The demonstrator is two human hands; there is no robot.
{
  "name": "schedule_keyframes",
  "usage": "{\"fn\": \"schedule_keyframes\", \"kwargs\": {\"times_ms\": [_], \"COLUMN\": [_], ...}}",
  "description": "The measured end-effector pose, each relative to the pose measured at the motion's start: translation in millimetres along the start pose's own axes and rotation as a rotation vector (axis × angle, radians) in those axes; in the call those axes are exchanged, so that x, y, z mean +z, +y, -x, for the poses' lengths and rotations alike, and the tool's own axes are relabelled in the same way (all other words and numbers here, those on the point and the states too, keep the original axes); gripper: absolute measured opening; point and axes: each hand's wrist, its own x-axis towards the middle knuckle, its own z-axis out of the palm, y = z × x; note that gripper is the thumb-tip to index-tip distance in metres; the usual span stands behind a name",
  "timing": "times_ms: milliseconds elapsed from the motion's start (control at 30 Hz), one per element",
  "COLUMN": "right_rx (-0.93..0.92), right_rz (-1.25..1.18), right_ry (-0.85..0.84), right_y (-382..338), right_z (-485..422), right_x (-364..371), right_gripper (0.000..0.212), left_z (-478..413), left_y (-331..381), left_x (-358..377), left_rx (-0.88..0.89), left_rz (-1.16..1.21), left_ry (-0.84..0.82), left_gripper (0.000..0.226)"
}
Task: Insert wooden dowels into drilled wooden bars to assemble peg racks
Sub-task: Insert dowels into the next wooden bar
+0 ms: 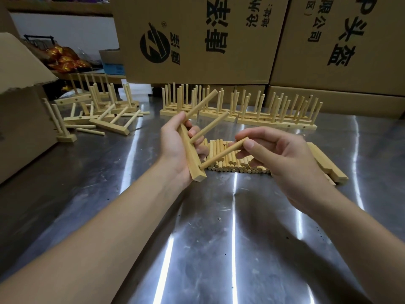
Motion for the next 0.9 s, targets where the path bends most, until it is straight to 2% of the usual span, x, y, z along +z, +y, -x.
{"fn": "schedule_keyframes", "kwargs": {"times_ms": [200, 400, 500, 700, 800, 900], "right_rx": [-0.074, -0.047, -0.079, -0.067, -0.040, -0.030], "right_rz": [0.149, 0.419, 0.538, 0.651, 0.678, 0.635], "right_ry": [-0.017, -0.133, -0.214, -0.284, -0.324, -0.317], "right_y": [-3, -10, -13, -19, -19, -21], "right_z": [1, 5, 8, 5, 7, 7], "right_x": [-1, 6, 11, 9, 10, 11], "right_gripper": [0.017, 0.031, 0.028, 0.024, 0.033, 0.030], "left_z": [-3, -6, -5, 1, 2, 2], "left_y": [-1, -3, -4, -9, -10, -8], "left_x": [-2, -3, -3, 0, 2, 4], "left_rx": [0.052, 0.103, 0.109, 0.083, 0.074, 0.072], "left_rz": [-0.091, -0.222, -0.266, -0.213, -0.187, -0.127], "left_ry": [0.032, 0.026, -0.010, -0.130, -0.179, -0.192], "left_gripper": [0.040, 0.033, 0.032, 0.032, 0.032, 0.035]}}
